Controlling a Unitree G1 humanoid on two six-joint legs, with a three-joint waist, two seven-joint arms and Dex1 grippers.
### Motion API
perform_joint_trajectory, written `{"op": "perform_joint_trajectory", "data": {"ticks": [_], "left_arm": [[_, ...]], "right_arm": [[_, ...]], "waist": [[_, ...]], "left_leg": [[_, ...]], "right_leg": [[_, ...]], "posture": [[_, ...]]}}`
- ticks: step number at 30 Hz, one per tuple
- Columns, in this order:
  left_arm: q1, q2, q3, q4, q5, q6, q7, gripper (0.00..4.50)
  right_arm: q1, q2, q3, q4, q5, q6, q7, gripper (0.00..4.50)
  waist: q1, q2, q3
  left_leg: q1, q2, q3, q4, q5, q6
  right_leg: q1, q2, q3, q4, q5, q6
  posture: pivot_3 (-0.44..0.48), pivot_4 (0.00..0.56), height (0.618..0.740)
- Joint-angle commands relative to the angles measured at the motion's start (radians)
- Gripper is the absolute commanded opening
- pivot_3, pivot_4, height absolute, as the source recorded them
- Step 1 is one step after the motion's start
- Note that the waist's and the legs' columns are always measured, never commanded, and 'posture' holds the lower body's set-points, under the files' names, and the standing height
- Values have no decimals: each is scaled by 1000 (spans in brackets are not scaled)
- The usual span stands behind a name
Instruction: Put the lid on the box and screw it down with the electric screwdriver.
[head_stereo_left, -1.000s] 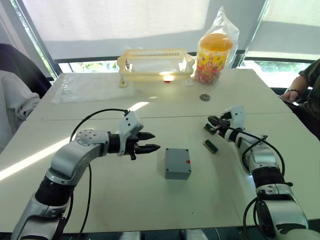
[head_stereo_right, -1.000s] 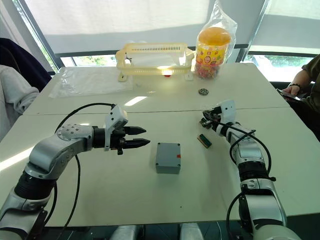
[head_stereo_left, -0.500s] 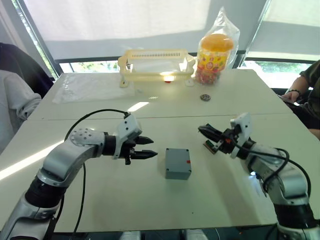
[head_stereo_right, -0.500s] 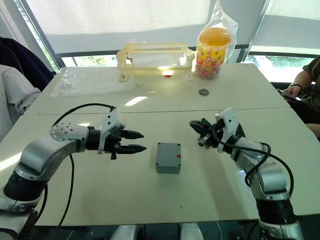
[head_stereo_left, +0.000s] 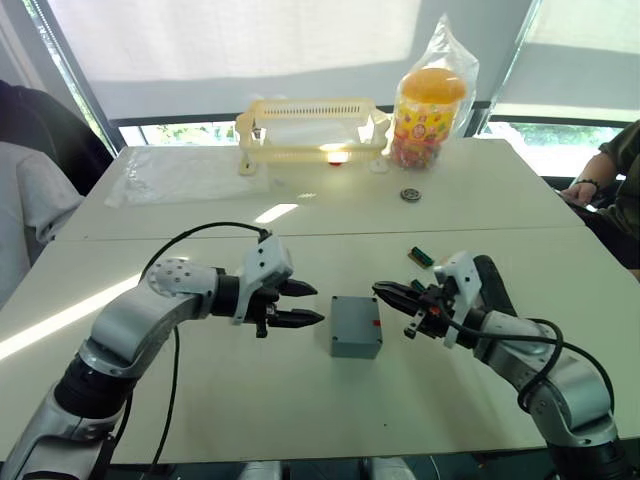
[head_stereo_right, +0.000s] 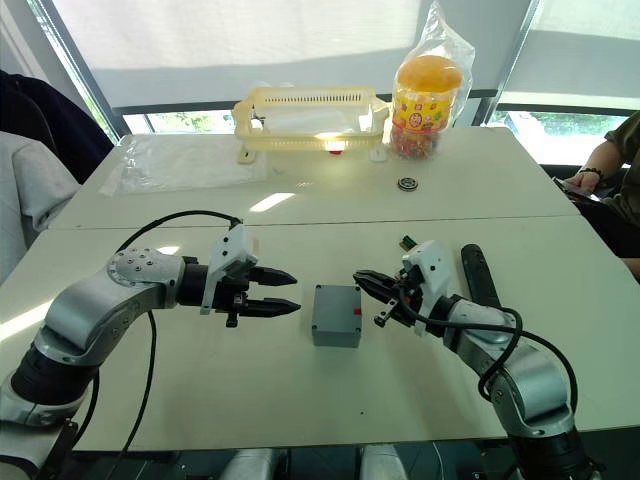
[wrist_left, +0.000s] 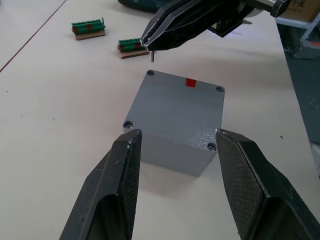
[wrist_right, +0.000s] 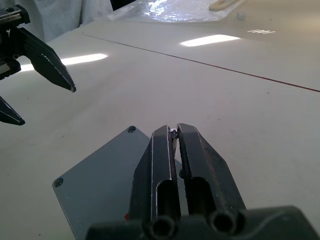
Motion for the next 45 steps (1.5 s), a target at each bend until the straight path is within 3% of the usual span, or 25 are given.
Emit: {"op": "perform_joint_trajectory", "data": {"ticks": [1, 40, 43, 45], "left_arm": [[-4, 9, 4, -5, 5, -21, -3, 2349], [-3, -9, -3, 12, 33, -43, 2, 2349], [-2, -13, -2, 10, 32, -41, 4, 2349], [-1, -12, 1, 12, 31, -41, 3, 2349]], "right_arm": [[-14, 4, 1, -3, -5, -21, 2, 128], [-15, 3, 46, 80, -71, -58, 43, 128], [-18, -4, 40, 79, -70, -60, 52, 1018], [-20, -12, 30, 67, -67, -61, 60, 1987]], "waist": [[0, 0, 0], [0, 0, 0], [0, 0, 0], [0, 0, 0]], "left_leg": [[0, 0, 0, 0, 0, 0], [0, 0, 0, 0, 0, 0], [0, 0, 0, 0, 0, 0], [0, 0, 0, 0, 0, 0]], "right_leg": [[0, 0, 0, 0, 0, 0], [0, 0, 0, 0, 0, 0], [0, 0, 0, 0, 0, 0], [0, 0, 0, 0, 0, 0]], "posture": [[0, 150, 740], [0, 150, 740], [0, 150, 740], [0, 150, 740]]}}
